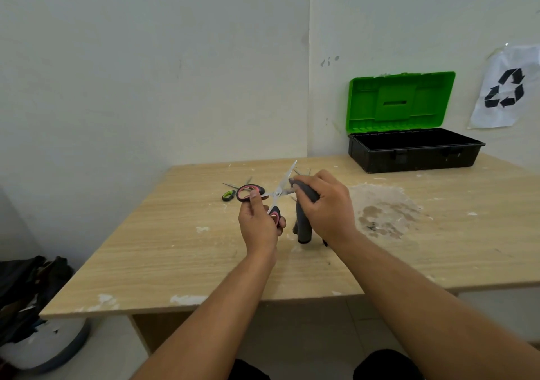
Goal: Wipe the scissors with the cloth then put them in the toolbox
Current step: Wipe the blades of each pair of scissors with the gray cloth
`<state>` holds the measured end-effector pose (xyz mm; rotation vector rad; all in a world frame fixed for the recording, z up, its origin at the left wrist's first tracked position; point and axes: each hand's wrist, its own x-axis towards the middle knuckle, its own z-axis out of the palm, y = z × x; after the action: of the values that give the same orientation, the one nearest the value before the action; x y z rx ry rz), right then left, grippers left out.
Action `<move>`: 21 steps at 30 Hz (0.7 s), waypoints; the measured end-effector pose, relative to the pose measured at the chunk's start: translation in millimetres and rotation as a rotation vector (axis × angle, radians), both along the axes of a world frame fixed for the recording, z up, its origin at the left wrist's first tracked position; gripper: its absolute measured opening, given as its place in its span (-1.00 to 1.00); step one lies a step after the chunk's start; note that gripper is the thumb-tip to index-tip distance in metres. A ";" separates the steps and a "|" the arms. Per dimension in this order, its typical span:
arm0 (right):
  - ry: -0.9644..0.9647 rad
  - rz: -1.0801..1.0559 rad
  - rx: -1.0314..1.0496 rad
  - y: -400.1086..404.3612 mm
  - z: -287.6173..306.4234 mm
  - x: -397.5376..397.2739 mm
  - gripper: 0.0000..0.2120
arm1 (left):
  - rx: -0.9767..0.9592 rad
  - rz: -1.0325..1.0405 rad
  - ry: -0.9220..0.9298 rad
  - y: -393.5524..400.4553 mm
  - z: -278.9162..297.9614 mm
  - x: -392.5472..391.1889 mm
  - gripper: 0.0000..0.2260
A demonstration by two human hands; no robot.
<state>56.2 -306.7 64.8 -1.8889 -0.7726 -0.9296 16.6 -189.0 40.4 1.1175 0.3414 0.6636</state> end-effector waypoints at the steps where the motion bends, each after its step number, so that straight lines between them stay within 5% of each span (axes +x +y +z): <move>1: -0.025 -0.025 -0.011 2.0 0.6 -1.5 -0.82 | -0.007 -0.002 0.000 -2.9 0.7 1.0 -0.68; 10: -0.196 -0.032 -0.381 2.3 -12.4 -4.8 -0.65 | -0.082 0.048 -0.012 -9.3 2.5 3.0 -0.68; 21: -0.159 -0.190 -0.366 -12.7 -14.7 17.2 -0.60 | -0.070 0.075 -0.054 -6.8 2.9 0.7 -0.66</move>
<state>73.4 -319.4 50.1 -2.2563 -0.9188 -1.1268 17.3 -195.8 43.3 1.0222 0.3587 0.7414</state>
